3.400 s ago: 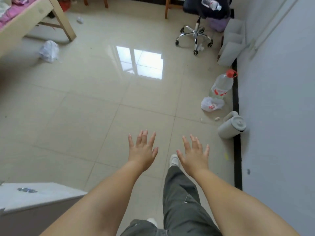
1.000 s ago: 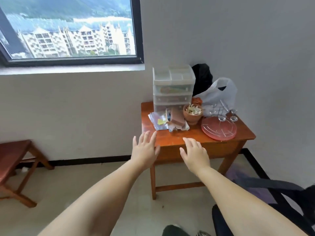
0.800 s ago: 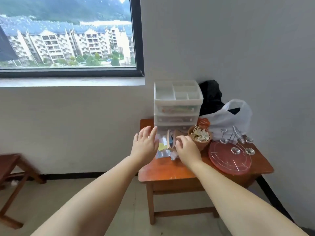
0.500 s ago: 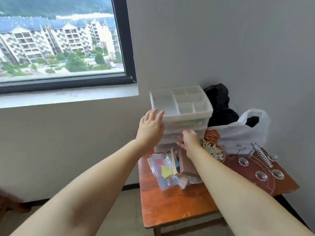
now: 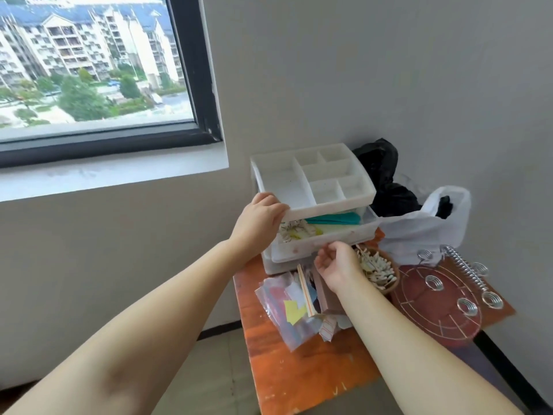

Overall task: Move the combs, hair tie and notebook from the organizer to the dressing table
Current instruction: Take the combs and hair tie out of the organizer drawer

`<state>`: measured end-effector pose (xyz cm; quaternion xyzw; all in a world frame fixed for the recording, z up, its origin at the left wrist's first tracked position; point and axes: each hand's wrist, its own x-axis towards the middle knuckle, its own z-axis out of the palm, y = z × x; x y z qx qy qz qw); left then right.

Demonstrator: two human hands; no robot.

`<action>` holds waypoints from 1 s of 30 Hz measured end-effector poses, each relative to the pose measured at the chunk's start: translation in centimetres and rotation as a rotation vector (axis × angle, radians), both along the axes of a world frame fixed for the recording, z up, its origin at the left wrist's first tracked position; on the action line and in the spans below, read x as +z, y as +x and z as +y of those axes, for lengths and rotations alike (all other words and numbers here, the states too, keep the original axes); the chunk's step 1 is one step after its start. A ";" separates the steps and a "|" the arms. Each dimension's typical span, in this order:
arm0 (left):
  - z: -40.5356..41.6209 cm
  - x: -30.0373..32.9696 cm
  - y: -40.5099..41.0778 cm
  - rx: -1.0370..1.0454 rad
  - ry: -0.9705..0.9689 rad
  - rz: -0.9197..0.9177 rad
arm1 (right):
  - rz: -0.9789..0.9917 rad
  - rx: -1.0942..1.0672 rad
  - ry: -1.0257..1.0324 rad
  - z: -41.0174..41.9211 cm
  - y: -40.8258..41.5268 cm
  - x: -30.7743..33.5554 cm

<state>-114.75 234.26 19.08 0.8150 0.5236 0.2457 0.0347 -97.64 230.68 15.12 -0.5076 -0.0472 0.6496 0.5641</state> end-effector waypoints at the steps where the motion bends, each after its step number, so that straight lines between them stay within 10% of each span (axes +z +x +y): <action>1: 0.0 0.0 0.0 0.012 -0.012 0.012 | -0.019 0.005 0.002 -0.7 0.0 -0.1; 14: -8.6 -2.7 3.2 0.272 -0.001 -0.114 | -0.181 0.317 -0.016 -6.8 3.9 -0.6; 19: -7.2 -0.9 4.1 0.189 -0.005 0.092 | -0.796 1.017 0.127 -5.5 7.4 3.0; 24: -4.2 0.3 7.1 0.259 -0.231 0.512 | -1.488 0.816 0.563 0.6 7.8 6.8; 30: -2.7 -1.1 9.0 0.291 -0.302 0.568 | -2.140 1.222 0.491 3.8 6.5 3.8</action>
